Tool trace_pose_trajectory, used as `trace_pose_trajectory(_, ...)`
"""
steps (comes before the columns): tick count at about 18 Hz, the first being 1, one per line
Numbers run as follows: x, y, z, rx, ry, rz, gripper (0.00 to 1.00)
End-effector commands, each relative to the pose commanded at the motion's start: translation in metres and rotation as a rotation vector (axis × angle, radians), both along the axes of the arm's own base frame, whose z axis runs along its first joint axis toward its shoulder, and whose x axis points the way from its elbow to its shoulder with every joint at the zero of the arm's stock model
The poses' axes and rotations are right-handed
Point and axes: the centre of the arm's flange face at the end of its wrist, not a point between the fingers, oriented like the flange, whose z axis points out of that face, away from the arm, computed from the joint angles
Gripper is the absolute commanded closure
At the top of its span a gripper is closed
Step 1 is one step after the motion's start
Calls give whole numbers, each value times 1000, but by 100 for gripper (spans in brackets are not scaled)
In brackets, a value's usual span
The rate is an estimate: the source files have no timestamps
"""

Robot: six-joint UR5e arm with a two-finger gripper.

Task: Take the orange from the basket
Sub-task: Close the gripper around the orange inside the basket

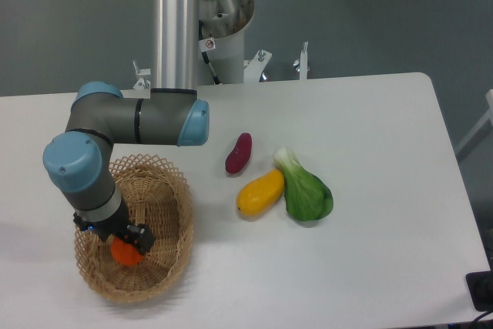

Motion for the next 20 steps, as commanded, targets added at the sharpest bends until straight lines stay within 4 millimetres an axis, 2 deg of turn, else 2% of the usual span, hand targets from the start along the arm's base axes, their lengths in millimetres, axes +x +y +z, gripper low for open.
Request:
trace_pose_trajectory(10,0,0,1,0,2,-11,30)
trace_pose_trajectory(14,0,1,4,6,5,-17,41)
trace_pose_trajectory(20,-1,-1,12,12,11,-39,42)
